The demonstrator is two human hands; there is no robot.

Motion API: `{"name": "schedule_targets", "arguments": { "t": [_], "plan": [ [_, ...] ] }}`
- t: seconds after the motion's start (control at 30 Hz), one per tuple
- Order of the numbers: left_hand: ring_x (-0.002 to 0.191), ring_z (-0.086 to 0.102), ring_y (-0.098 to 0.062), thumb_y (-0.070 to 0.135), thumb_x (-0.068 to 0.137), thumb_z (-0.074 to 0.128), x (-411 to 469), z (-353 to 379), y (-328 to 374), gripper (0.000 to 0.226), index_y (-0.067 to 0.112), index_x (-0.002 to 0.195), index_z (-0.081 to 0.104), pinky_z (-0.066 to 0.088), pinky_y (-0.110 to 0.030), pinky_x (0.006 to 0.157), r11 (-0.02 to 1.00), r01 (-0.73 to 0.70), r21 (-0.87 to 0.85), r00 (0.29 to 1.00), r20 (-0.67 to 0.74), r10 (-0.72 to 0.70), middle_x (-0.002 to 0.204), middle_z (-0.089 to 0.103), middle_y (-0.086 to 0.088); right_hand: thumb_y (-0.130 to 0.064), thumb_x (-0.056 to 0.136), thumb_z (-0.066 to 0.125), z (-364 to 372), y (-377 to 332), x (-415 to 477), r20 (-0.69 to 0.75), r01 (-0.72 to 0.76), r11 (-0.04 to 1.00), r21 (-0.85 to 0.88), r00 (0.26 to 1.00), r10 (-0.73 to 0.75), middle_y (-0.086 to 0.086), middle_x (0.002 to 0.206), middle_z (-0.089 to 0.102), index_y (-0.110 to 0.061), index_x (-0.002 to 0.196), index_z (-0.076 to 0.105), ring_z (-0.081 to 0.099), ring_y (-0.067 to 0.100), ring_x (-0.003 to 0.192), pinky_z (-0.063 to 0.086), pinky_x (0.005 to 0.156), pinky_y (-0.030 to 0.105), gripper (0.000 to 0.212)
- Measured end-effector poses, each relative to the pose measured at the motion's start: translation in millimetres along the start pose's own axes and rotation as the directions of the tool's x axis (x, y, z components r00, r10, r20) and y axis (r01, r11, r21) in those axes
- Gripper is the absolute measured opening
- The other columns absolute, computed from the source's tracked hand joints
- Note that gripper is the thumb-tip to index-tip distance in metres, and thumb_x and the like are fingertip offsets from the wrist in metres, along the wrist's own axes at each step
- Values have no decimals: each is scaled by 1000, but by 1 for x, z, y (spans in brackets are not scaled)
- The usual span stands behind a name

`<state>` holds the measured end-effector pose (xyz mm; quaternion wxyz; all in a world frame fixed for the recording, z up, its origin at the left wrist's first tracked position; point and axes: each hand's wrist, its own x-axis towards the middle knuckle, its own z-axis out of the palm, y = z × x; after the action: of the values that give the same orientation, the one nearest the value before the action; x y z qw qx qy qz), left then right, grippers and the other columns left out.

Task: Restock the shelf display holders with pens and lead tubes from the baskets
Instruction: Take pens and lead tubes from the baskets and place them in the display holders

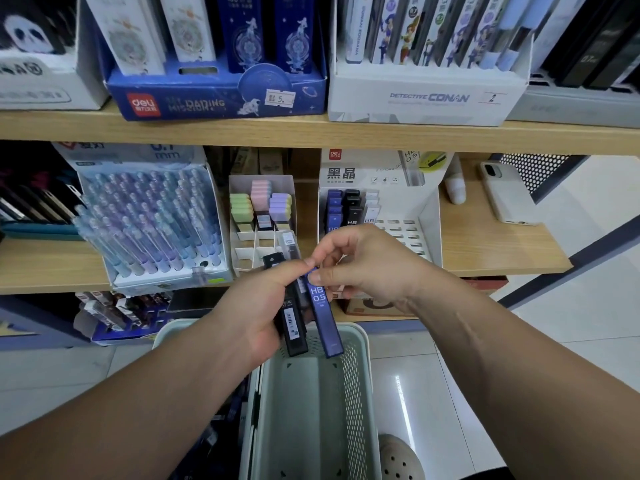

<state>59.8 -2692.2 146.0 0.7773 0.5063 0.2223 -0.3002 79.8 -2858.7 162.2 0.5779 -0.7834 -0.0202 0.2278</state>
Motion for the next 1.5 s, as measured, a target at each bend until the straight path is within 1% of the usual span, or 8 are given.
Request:
{"name": "schedule_targets", "arguments": {
  "t": [0.13,0.37,0.5,0.73,0.83,1.0,1.3,1.5],
  "plan": [
    [62,70,-24,15,90,68,2,1,-2,31,0,117,69,53,-27,46,1000,-30,-9,999,-43,29,87,73,-16,-9,84,80,1,-2,1,-19,-37,999,-17,999,37,-3,72,68,-9,101,70,66,7,58,53,53,20,20],
    [52,67,-24,14,85,72,5,-3,0,31,-1,112,71,51,-27,43,998,-54,-9,994,-96,53,77,71,-14,-12,76,88,4,-1,-1,-5,-12,998,-64,1000,12,2,87,69,-10,102,73,68,7,68,55,57,23,30],
    [63,71,-22,19,89,71,6,-2,0,23,3,106,72,57,-30,52,996,-82,-30,994,-72,79,86,74,-13,-7,77,86,2,0,0,-22,-14,1000,-24,1000,13,2,81,70,-11,91,71,66,12,73,57,64,26,20],
    [73,77,-25,15,95,64,4,-7,6,20,2,111,64,58,-28,51,994,-103,36,991,-86,106,89,77,-17,-4,84,78,-31,-2,1,-336,108,971,214,942,-31,2,74,71,-13,91,68,68,12,66,57,62,25,16],
    [66,75,-24,12,94,66,1,-9,6,21,1,112,64,56,-28,47,991,-95,96,990,-93,104,87,77,-16,0,86,76,-39,3,3,-526,210,976,50,836,-153,14,82,64,-17,87,67,70,26,75,61,68,32,20],
    [59,72,-23,11,92,69,0,-12,5,23,2,113,65,54,-28,45,986,-111,121,983,-131,126,79,76,-14,-6,88,75,-35,15,9,-555,241,948,-210,769,-318,6,89,71,-32,87,64,71,28,83,61,81,44,28],
    [62,73,-23,14,92,67,-4,-15,10,13,7,103,66,55,-29,46,994,-85,71,988,-120,93,77,76,-11,-7,88,75,-23,24,18,-450,263,862,-434,765,-460,-9,82,69,-23,93,66,66,6,77,51,73,15,19],
    [62,73,-24,14,93,65,-6,-15,12,16,5,105,66,55,-28,47,995,-78,63,991,-104,85,77,75,-11,-7,88,76,-24,25,18,-369,278,814,-511,784,-500,-9,84,68,-22,96,68,66,7,81,55,77,21,19]
  ]
}}
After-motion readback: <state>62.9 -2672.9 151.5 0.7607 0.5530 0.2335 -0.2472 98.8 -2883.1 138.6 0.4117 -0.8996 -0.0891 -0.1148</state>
